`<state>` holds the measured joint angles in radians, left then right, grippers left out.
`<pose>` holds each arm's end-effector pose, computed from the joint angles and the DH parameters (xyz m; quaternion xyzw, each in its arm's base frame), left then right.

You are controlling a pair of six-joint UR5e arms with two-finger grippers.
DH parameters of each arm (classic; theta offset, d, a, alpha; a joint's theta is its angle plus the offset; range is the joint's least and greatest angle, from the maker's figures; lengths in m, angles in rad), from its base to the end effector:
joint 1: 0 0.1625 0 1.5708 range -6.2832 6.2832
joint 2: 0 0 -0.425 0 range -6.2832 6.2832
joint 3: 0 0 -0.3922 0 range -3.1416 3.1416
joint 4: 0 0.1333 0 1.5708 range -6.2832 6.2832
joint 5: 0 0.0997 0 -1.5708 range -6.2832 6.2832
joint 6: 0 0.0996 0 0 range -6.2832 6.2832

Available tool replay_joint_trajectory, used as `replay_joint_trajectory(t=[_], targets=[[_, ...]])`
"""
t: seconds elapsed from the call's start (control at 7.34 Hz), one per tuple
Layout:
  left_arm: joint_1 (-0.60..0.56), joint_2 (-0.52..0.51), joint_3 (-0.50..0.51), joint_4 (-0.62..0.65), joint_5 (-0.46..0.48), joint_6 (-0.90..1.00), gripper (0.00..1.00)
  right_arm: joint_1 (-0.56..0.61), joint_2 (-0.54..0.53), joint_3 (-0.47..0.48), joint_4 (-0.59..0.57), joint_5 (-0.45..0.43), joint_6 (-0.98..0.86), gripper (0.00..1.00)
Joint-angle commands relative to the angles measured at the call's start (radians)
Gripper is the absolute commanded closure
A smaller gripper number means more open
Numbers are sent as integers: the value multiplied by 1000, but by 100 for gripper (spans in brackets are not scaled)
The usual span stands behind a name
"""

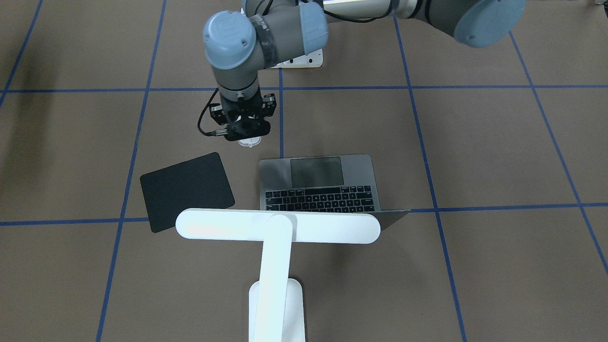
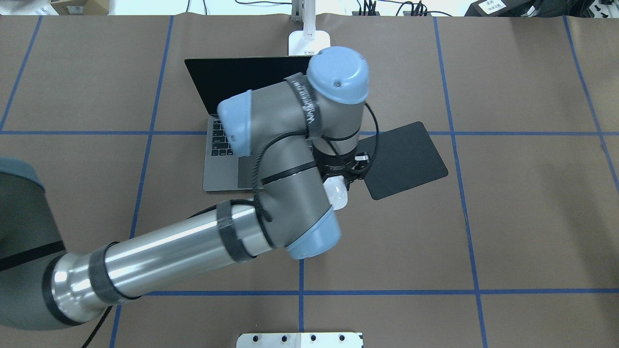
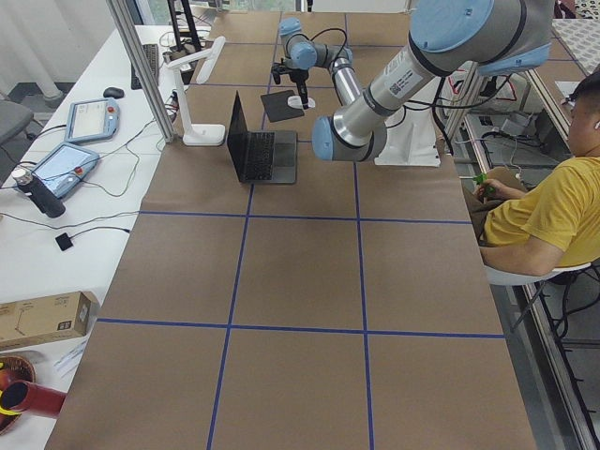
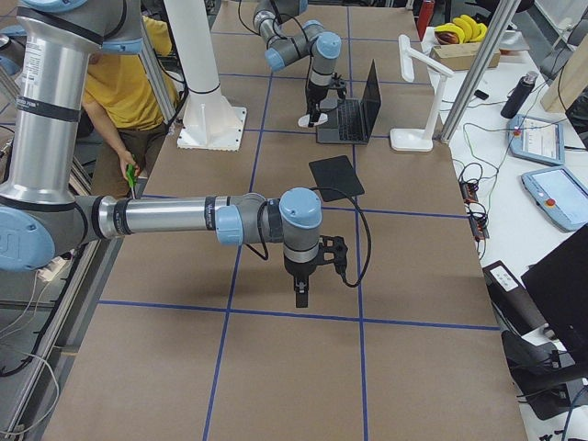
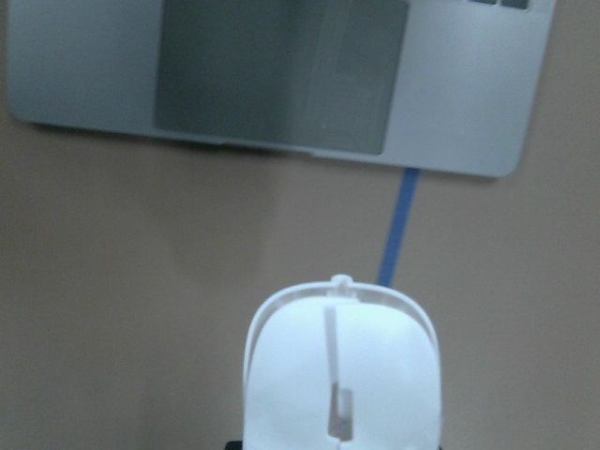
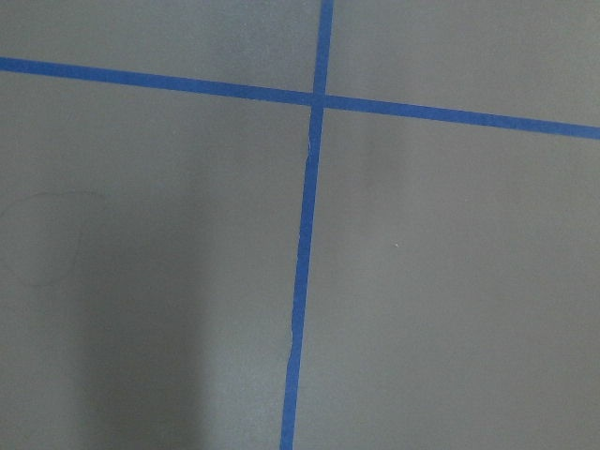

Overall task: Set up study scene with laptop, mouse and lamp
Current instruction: 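Carry the white mouse in the left gripper across toward the mouse pad, then lower the white mouse onto the black mouse pad and open the left gripper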

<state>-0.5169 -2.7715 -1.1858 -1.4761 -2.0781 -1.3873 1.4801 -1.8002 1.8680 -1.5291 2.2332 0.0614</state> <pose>0.6512 -0.4679 0.0302 -0.1034 0.4013 -0.0630 0.9079 0.0353 -0.4072 0.6170 0.0269 -0.3277 -0.0316 0.9439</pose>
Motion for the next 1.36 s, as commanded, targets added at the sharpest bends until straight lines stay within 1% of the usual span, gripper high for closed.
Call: replay_joint_trajectory(t=[0.0,0.14,0.27,0.54,0.68,0.82,0.95,1.23], targets=[[0,-147,275,-139,45,-47,75,0,-1,-3,0,0,0,0],[1,-205,382,-189,62,-117,73,-1,-1,-9,0,0,0,0],[3,-230,452,-240,90,-145,71,-1,1,-10,0,0,0,0],[17,-244,538,-347,160,-200,54,-1,-1,-12,-3,0,0,0],[29,-252,566,-384,188,-211,43,0,-1,-12,-3,0,0,0],[41,-252,581,-418,205,-217,30,-1,-1,-18,-2,0,0,0],[58,-252,587,-435,229,-226,23,-1,-1,-20,-3,3,0,0],[74,-253,586,-437,231,-230,11,0,-1,-21,-3,9,0,0]])
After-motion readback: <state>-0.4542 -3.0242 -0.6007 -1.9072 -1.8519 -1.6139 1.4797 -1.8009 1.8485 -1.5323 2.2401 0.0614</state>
